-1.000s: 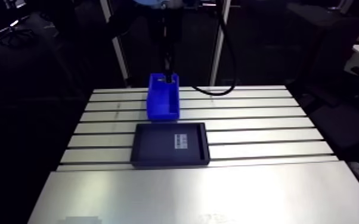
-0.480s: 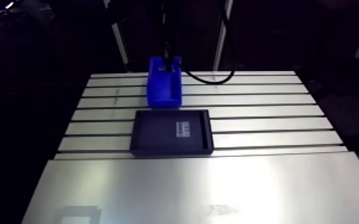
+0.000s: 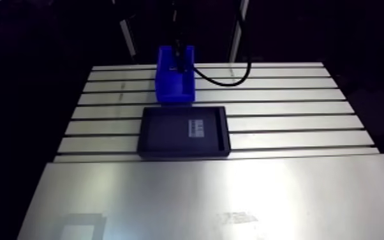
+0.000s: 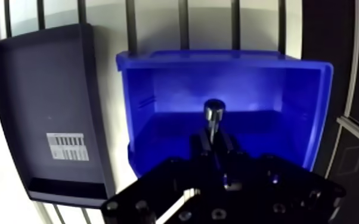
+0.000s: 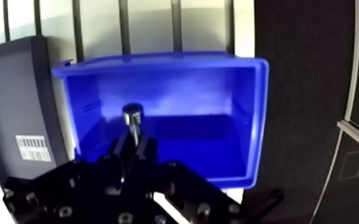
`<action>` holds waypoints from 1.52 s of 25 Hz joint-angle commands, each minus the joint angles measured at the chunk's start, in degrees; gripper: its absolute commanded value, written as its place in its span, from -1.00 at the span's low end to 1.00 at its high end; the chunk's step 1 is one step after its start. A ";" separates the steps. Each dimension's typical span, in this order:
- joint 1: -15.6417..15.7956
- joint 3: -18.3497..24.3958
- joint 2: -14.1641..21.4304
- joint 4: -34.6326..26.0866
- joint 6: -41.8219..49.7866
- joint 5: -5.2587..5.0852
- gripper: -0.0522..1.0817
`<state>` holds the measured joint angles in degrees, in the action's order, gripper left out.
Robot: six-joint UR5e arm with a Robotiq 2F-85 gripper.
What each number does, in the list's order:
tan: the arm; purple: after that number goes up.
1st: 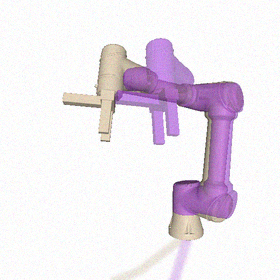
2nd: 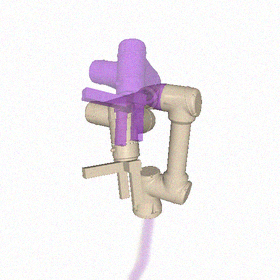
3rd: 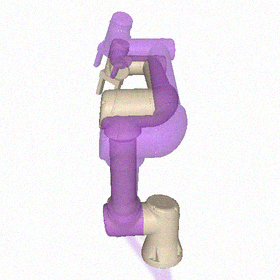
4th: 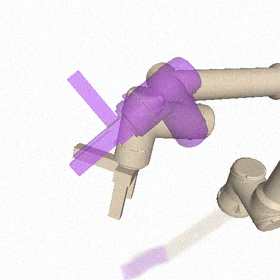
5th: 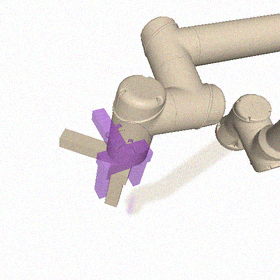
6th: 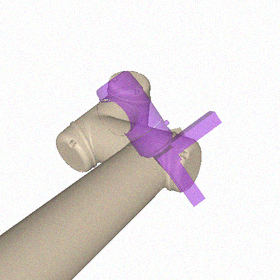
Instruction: Pick up the M10 bolt from the tray and put it into the blue bin.
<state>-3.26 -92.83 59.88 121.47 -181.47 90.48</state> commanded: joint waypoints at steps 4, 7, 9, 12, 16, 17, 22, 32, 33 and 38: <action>0.01 0.50 -2.63 0.39 0.96 0.26 0.86; 0.01 0.59 -3.07 0.39 1.05 0.26 0.85; 0.01 0.50 -3.24 1.80 1.05 0.26 0.85; 0.62 0.50 -3.77 2.77 1.05 0.18 0.84; 0.88 0.59 -4.12 2.86 1.05 0.18 0.84; 0.88 0.50 -4.12 2.86 1.05 0.18 0.84; 1.06 0.68 -4.74 2.86 1.05 0.35 0.84; 1.06 0.59 -4.65 3.12 1.14 0.44 0.05; 0.97 0.68 -4.65 3.12 1.49 0.35 -0.25; 0.97 0.68 -4.30 2.86 1.84 0.35 -0.65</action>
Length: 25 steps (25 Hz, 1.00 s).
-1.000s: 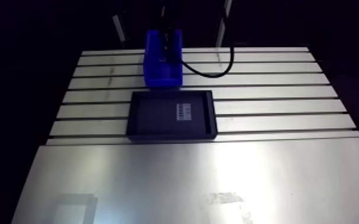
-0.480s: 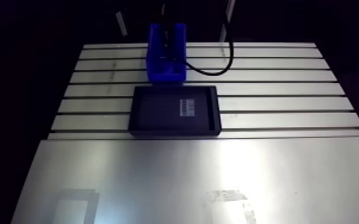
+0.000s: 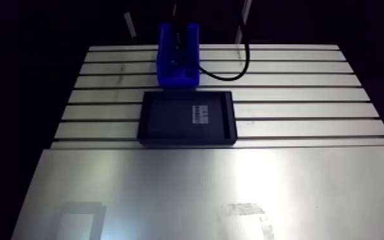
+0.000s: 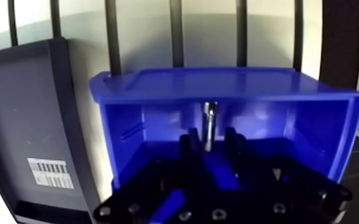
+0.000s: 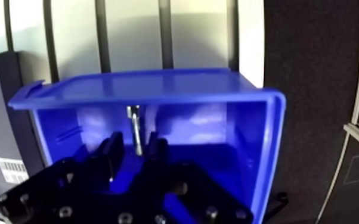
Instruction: Pick up the M10 bolt from the tray and put it into the blue bin.
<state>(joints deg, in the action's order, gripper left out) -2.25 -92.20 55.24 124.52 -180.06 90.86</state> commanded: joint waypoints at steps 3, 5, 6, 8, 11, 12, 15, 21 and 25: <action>-0.04 -0.04 1.13 -1.16 0.70 -0.11 -0.86; 0.05 -0.04 2.54 -2.75 0.70 -0.29 -0.88; 0.14 -0.04 3.15 -3.89 0.70 -0.38 -0.88; 0.49 0.05 4.38 -5.21 0.70 -0.38 -0.88; 0.66 -0.04 7.11 -7.32 0.70 -0.38 -0.88; 0.66 -0.04 7.64 -8.02 0.70 -0.38 -0.88; 0.58 0.14 10.36 -10.39 1.05 -0.38 -0.88; 0.58 1.98 14.14 -14.88 9.49 -0.11 -0.88; 0.66 2.60 16.95 -18.66 19.95 -0.02 -0.88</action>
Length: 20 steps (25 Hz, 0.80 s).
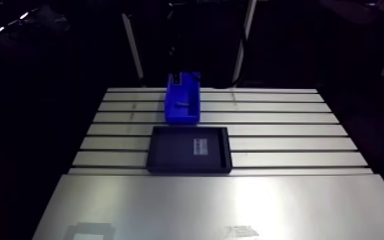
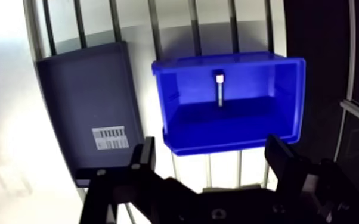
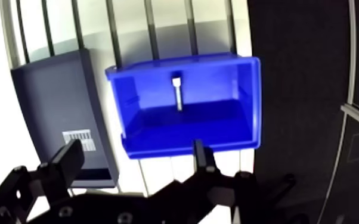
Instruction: Pick up the M10 bolt from the tray and put it into the blue bin.
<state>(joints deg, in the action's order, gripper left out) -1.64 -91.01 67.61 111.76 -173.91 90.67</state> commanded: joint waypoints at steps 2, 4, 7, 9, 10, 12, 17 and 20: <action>0.06 1.32 6.00 -6.16 19.52 0.25 -0.88; -0.03 1.32 7.67 -6.25 26.02 0.34 -0.88; -0.20 1.41 9.95 -7.92 35.78 0.78 -0.88; -0.38 1.32 10.83 -8.53 41.76 0.95 -0.88; -0.55 1.32 11.18 -9.15 45.45 0.95 -0.88; -0.90 1.32 12.15 -10.91 52.04 0.78 -0.88; -1.08 1.23 15.40 -14.60 64.09 0.78 -0.88; -1.17 1.76 17.25 -19.70 69.10 1.04 -0.88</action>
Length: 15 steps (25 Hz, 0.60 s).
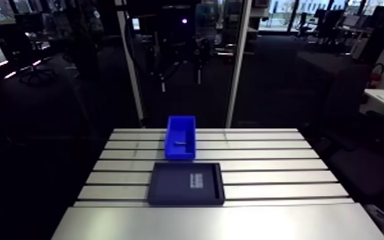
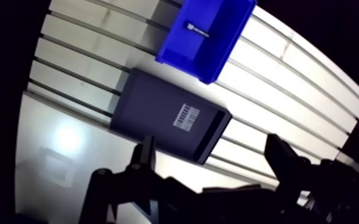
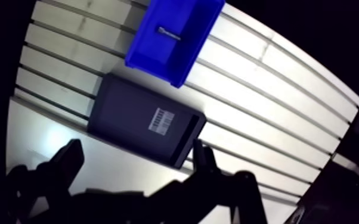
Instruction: Pick up the M10 bolt from the tray and put it into the blue bin.
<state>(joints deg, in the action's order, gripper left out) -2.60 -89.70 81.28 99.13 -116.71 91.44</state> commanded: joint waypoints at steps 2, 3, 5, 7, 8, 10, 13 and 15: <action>-0.39 0.54 4.01 -8.56 13.66 0.18 -0.88; -0.39 0.45 4.63 -8.91 14.89 0.27 -0.88; -0.39 0.63 5.15 -9.00 16.65 0.18 -0.88; -0.48 1.24 5.42 -9.97 18.93 0.09 -0.88; -0.48 1.68 5.33 -11.11 20.52 0.09 -0.88; -0.57 1.77 5.68 -12.17 23.07 0.27 -0.88; -0.57 1.95 6.82 -12.43 23.33 0.18 -0.88; -0.57 1.86 7.09 -12.78 23.33 0.71 -0.88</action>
<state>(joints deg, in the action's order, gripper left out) -3.11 -88.01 87.31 87.40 -94.69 91.69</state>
